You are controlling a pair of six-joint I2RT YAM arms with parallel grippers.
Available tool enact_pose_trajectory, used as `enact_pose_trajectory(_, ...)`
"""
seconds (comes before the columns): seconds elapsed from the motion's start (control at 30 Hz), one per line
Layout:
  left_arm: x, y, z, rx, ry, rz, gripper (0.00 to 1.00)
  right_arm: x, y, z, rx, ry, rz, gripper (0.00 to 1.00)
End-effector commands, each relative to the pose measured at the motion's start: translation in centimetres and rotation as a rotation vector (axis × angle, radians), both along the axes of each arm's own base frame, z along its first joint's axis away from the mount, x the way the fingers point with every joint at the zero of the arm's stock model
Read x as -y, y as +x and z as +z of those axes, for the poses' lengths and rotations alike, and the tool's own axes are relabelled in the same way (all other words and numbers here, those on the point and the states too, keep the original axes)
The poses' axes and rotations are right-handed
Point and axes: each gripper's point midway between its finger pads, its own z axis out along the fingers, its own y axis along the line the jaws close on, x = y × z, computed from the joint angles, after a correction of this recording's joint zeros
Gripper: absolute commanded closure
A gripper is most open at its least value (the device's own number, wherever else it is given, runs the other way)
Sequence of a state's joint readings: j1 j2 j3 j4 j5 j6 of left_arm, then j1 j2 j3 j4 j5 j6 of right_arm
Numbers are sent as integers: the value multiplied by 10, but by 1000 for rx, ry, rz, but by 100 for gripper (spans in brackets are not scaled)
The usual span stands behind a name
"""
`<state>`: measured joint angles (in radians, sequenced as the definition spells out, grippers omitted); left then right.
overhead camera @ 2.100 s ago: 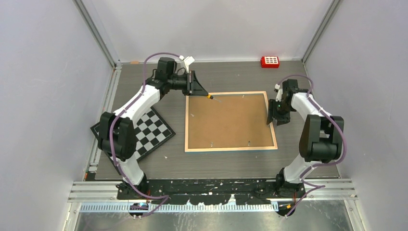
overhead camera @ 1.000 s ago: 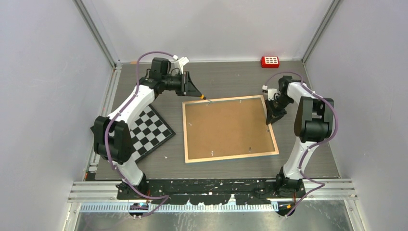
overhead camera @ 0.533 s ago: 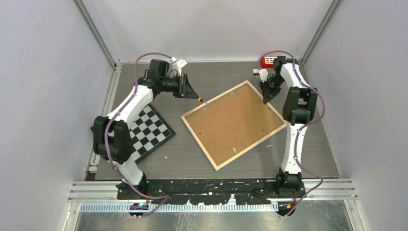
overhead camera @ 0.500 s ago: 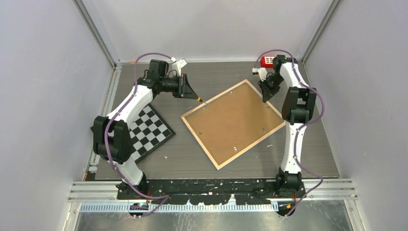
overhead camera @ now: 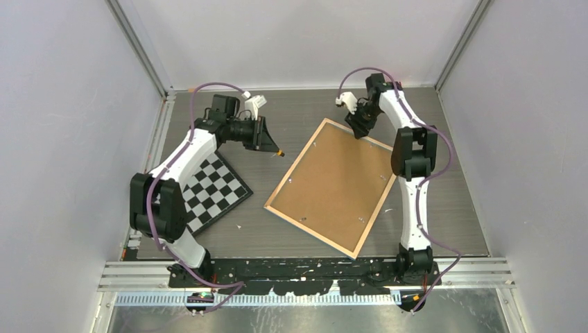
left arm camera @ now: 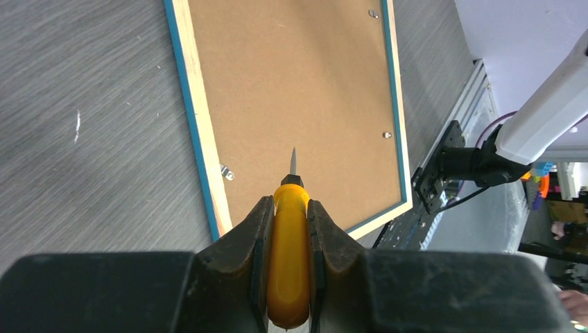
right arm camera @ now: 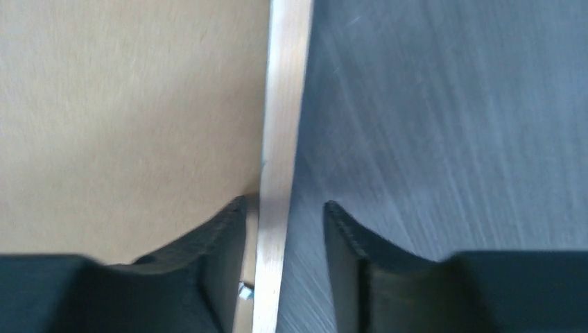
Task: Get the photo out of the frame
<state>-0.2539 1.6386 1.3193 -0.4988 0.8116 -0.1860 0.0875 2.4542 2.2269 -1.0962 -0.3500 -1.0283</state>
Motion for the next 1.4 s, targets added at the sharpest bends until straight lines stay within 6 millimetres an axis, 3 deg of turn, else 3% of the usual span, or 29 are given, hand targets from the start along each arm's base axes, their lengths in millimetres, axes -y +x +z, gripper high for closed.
enact_pose_trajectory(0.0, -6, 0, 18, 104, 14, -13, 100, -2, 46, 98, 294, 119, -183, 42)
enact_pose_trajectory(0.13, -6, 8, 18, 134, 25, -8, 100, 7, 47, 161, 394, 255, -408, 11)
enact_pose_trajectory(0.23, -10, 14, 18, 169, 53, 7, 100, 23, 39, 198, 421, 359, -669, 1)
enact_pose_trajectory(0.4, -22, 18, 3, 160, 132, 61, 100, 45, -28, 197, 174, 513, -903, 0)
enact_pose_trajectory(0.53, -30, 14, -12, 138, 206, 97, 100, 43, -98, 168, -172, 494, -1101, 0)
enact_pose_trajectory(0.67, -31, 1, -28, 118, 305, 86, 100, 41, -160, 122, -382, 423, -1310, 5)
enact_pose_trajectory(0.97, -24, -12, -43, 45, 354, 100, 100, 44, -242, 42, -642, 166, -1519, 24)
enact_pose_trajectory(1.07, -22, -19, -49, -1, 362, 126, 100, 42, -260, 23, -730, 99, -1538, 27)
enact_pose_trajectory(1.17, -21, -23, -54, 3, 377, 157, 100, 39, -266, 12, -753, 102, -1563, 29)
enact_pose_trajectory(1.37, -28, -21, -63, 63, 489, 214, 100, 28, -249, -9, -745, 166, -1589, 38)
